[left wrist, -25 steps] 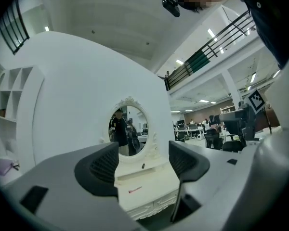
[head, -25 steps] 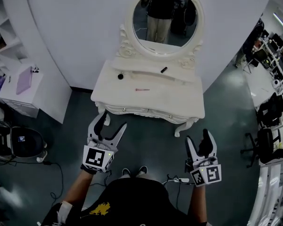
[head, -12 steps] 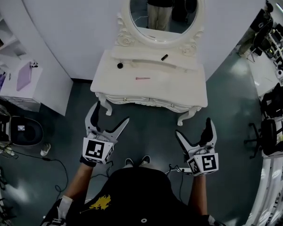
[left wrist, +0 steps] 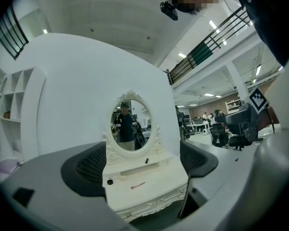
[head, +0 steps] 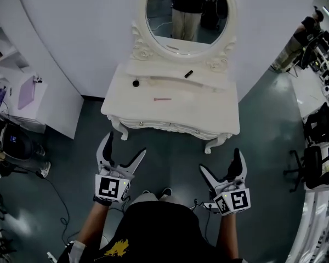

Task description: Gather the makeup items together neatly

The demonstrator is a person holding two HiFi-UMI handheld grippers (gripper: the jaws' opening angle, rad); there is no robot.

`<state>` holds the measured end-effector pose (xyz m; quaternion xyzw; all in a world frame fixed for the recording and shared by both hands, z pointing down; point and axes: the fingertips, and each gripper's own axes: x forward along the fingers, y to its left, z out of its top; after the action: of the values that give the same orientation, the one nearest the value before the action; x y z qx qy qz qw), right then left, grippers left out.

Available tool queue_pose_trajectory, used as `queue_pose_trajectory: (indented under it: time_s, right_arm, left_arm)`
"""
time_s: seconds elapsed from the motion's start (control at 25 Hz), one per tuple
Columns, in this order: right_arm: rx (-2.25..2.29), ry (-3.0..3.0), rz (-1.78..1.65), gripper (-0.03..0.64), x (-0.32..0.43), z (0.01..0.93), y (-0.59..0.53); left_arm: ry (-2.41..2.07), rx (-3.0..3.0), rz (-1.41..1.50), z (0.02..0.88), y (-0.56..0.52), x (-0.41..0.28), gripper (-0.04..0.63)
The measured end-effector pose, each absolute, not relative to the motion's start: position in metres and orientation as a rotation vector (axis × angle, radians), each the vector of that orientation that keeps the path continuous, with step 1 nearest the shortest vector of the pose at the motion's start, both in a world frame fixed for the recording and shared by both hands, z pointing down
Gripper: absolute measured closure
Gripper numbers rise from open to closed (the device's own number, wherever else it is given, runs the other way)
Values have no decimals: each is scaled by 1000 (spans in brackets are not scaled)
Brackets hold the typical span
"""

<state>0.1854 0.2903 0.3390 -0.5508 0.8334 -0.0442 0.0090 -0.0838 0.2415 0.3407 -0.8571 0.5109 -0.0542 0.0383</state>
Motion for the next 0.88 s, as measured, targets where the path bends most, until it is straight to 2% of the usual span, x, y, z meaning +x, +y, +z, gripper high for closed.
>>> queue_pose_trajectory:
  time_s: [0.44, 0.88]
  right_arm:
    - [-1620, 2696, -197, 28, 169, 376, 212]
    - [-1792, 2659, -286, 58, 140, 397, 23]
  left_arm:
    - [1639, -2608, -111, 352, 169, -79, 117]
    - [1527, -2702, -264, 396, -40, -103, 118]
